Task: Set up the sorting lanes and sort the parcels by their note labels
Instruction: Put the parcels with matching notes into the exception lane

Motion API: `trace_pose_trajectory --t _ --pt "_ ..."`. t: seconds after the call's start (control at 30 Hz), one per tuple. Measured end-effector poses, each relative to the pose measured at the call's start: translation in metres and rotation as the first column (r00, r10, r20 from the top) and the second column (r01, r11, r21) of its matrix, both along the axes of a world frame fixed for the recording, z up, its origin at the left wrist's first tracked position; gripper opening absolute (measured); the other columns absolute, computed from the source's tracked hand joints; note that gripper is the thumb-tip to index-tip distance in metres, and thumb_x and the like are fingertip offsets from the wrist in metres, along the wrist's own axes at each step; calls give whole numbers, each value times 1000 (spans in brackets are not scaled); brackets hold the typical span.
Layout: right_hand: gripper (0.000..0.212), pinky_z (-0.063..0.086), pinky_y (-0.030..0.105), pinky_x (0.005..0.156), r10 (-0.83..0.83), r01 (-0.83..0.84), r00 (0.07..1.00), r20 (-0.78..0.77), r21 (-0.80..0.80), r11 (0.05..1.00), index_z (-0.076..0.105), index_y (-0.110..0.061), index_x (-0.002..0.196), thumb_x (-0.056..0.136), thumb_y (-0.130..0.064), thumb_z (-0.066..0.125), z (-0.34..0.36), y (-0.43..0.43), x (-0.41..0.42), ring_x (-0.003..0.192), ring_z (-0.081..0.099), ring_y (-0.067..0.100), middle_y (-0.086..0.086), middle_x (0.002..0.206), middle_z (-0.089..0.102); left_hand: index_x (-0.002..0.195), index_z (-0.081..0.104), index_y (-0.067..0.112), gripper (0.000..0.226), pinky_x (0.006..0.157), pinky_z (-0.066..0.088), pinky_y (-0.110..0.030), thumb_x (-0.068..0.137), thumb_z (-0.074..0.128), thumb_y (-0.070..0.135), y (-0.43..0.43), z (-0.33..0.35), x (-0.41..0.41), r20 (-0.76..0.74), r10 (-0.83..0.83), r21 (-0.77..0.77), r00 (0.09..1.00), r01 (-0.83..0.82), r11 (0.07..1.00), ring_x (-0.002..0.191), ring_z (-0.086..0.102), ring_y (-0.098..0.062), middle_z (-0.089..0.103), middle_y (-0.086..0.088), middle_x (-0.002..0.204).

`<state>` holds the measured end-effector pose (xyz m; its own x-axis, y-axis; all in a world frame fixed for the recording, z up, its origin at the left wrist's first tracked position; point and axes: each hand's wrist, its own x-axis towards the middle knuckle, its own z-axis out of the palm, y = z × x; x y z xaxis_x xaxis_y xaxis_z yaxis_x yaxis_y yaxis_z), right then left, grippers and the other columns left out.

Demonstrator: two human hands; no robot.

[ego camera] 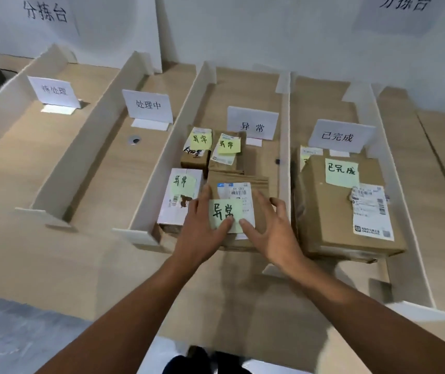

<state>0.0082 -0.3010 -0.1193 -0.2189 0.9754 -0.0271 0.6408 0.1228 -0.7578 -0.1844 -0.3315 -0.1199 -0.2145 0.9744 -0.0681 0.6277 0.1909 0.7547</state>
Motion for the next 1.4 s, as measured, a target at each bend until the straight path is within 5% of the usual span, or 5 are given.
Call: trace_pose_trajectory --t 0.1,0.3,0.47,0.83,1.4 --pt "75 32 -5 79 -49 51 998 46 -42 998 22 -53 151 88 -59 63 -26 34 -17 111 47 5 -9 141 28 161 6 35 94 101 39 -39 87 59 58 38 -27 -15 -17 -35 -63 999 33 997 130 42 -24 39 -6 143" --pt "82 46 37 103 -127 145 975 184 -90 985 23 -51 153 79 -69 53 -71 62 -49 127 48 19 -1 143 37 162 11 23 96 104 36 -54 84 40 70 73 -66 -39 -261 -103 -126 960 72 989 128 39 -30 45 -9 140" --pt "80 20 -3 90 -126 148 976 180 -113 983 29 -38 156 88 -44 70 -85 61 -63 130 33 11 8 150 35 158 21 16 86 105 32 -51 90 45 63 75 -85 -43 -367 -156 -125 917 118 985 131 32 -31 34 -9 147" --pt "72 33 44 118 12 25 980 199 -185 982 12 -48 158 97 -58 51 -27 44 -36 150 26 20 -7 167 12 155 31 16 73 115 22 -55 94 54 49 65 -50 -25 -309 -151 -47 939 144 989 146 22 -31 27 -12 160" --pt "70 27 29 120 -476 418 872 112 334 845 31 -29 158 98 -52 59 116 -288 352 151 26 17 2 164 29 152 43 20 77 125 13 -53 92 34 67 -132 106 351 -262 -592 307 762 648 697 152 24 -29 37 -9 161"
